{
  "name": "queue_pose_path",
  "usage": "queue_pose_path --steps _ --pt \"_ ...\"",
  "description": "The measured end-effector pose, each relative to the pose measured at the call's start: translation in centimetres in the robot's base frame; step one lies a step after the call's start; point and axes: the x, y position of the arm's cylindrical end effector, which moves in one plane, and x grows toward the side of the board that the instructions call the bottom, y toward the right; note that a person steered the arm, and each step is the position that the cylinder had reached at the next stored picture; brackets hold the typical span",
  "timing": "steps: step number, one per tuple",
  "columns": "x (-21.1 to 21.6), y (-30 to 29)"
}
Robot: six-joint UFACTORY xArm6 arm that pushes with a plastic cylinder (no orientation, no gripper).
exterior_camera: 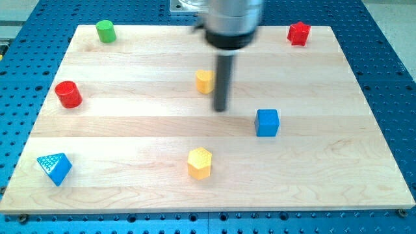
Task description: Slide the yellow heart diagonally top right to the blue cube
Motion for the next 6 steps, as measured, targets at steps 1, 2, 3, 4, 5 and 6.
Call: queue_pose_path --steps 1,2,3,4,5,6 --pt "-3.2 -1.4" --pt "-4.8 8.6" --pt "-4.7 3.2" --pt "-8.4 2.1" --pt "-9.1 13.2" --pt "-7.6 20.1"
